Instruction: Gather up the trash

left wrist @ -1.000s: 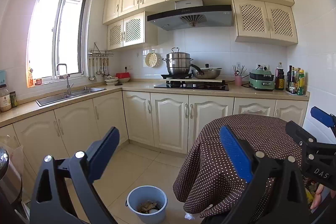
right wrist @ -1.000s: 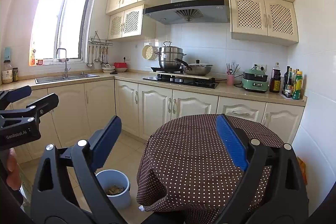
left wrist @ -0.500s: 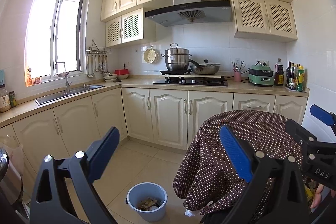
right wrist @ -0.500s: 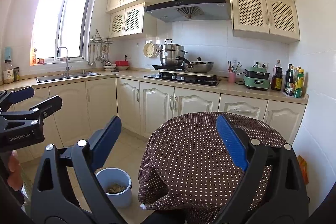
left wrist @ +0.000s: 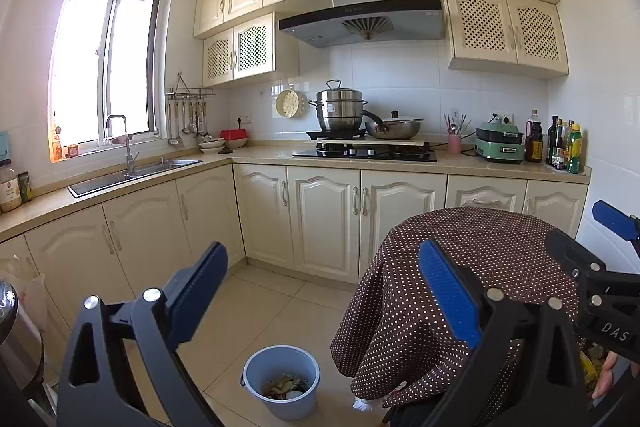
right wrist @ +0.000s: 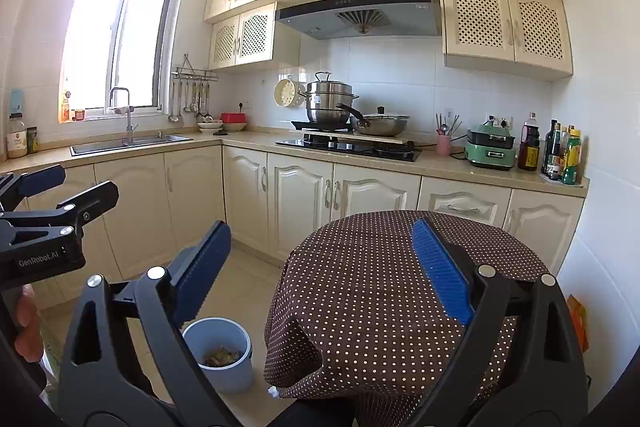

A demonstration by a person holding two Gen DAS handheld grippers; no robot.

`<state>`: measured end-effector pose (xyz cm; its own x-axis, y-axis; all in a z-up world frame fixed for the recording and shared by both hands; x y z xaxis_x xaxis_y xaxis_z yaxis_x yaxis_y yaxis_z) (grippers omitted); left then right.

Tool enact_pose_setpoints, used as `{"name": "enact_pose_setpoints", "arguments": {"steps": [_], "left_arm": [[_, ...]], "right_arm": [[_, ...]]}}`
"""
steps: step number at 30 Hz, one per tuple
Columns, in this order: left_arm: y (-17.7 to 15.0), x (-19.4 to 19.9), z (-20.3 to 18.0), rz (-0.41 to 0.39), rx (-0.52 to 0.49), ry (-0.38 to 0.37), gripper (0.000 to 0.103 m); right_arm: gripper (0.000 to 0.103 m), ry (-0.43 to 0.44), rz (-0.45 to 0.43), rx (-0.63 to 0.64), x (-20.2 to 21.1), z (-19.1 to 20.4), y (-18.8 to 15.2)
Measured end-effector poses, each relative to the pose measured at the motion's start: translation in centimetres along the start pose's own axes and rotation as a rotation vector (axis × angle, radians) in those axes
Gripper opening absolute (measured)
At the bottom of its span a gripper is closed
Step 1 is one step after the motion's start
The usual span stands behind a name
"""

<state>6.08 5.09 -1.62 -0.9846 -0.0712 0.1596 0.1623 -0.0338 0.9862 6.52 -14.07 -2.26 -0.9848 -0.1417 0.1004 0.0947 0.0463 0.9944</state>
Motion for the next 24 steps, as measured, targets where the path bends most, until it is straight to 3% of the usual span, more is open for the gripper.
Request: {"name": "enact_pose_setpoints", "arguments": {"steps": [24], "left_arm": [[-0.74, -0.42, 0.48, 0.017, 0.002, 0.002, 0.095]], "right_arm": [[0.091, 0.003, 0.018, 0.002, -0.11, 0.1, -0.94]]}}
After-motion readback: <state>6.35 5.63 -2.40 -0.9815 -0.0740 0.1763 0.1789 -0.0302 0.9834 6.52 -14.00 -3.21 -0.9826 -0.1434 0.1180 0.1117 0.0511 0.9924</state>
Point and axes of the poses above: each gripper's, at about its wrist camera, not at the fingertips, and x roughly against the way its jaws point, z to its left, y to its top, the point moved 7 cm from there along -x, roughly the way its jaws point, and after that the axes turned 4 degrees about -z, right-handed, at the moved point
